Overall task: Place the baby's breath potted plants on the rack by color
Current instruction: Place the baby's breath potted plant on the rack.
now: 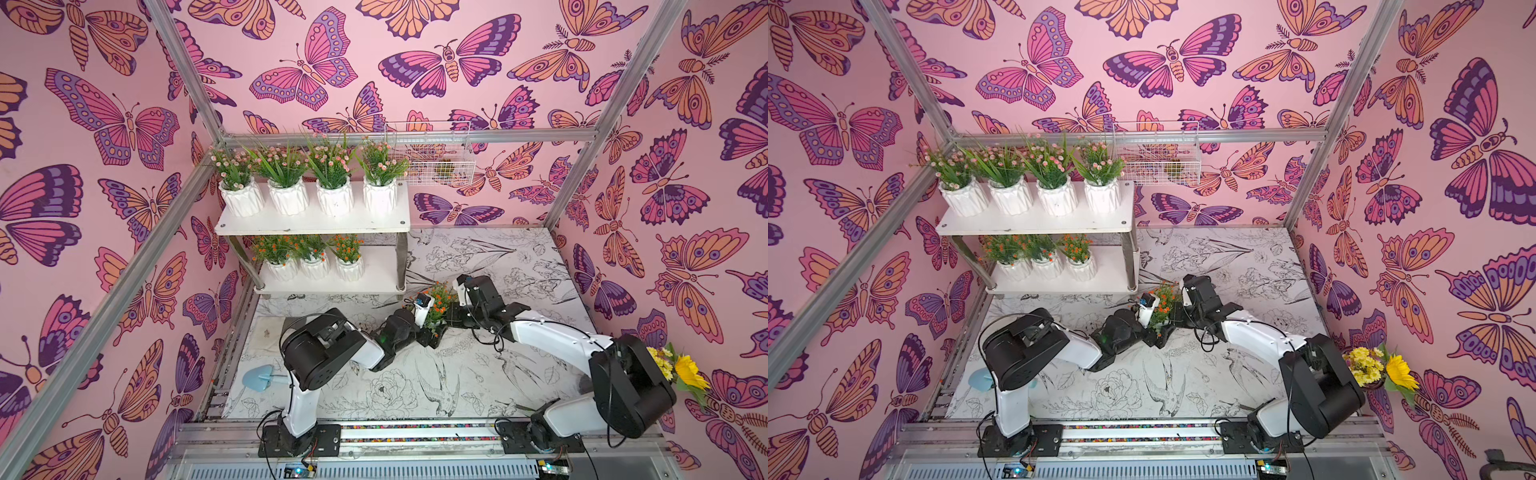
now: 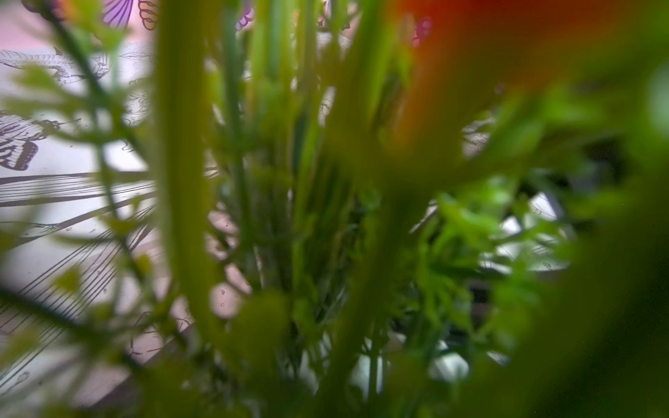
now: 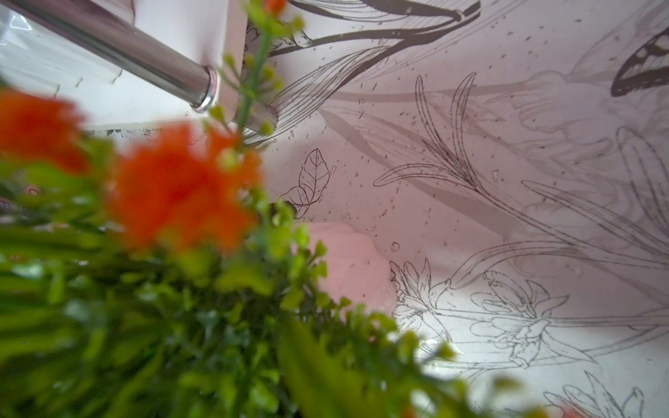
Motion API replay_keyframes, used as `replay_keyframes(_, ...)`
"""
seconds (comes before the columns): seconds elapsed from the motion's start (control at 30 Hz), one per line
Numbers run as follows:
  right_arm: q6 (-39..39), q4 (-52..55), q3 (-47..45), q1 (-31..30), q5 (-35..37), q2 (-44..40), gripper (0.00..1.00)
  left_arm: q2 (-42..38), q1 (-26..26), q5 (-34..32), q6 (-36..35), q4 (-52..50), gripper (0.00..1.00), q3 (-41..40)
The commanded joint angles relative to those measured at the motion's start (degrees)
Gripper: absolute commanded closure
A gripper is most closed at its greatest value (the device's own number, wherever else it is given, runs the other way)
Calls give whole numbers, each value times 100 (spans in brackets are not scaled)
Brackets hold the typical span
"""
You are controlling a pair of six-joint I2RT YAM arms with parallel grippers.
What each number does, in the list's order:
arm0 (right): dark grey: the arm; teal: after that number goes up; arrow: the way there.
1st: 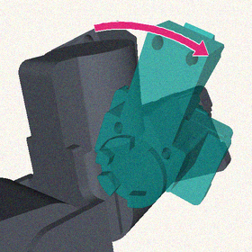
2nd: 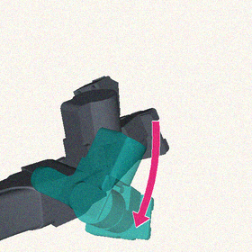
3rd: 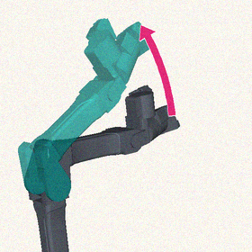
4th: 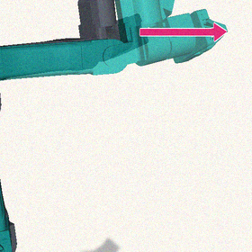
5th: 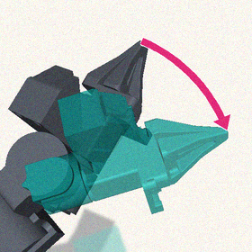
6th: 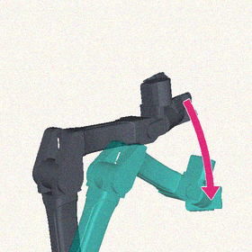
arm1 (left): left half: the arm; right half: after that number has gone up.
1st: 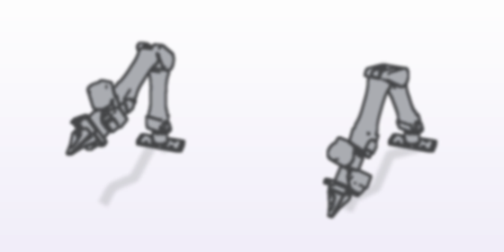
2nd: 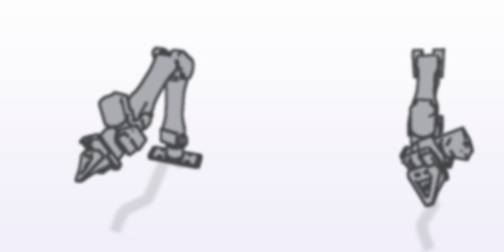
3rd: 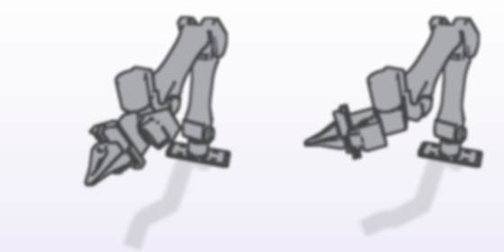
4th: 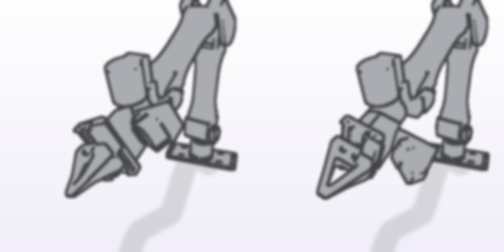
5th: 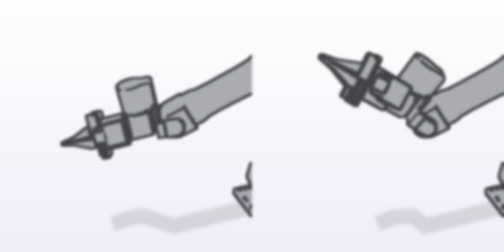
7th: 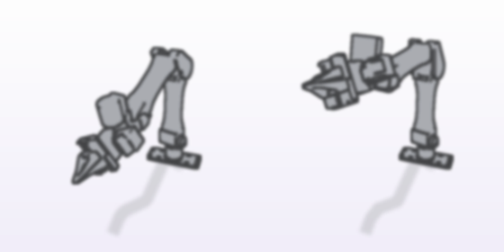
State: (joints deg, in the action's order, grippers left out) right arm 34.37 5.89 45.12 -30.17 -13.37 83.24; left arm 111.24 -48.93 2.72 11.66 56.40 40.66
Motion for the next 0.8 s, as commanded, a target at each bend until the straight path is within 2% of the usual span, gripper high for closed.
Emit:
replay_keyframes(0.0,87,134,-170,-195,-550,116,95,95,-29,-17,135,151,9,-38)
replay_keyframes(0.07,70,175,-171,-195,-474,74,94,30,-29,-84,87,139,16,-103)
replay_keyframes(0.23,11,261,-123,-191,-397,-34,85,-288,-29,-330,-56,78,26,-313)
replay_keyframes(0.33,-68,441,-59,-155,-232,-211,80,-513,-29,-474,-146,-57,27,-416)
replay_keyframes(0.5,-168,733,-65,67,-69,-739,65,-885,-20,-656,-270,-433,29,-498)
replay_keyframes(0.77,-321,1411,-298,578,432,-1992,61,-1739,91,-894,-396,-1323,30,-519)
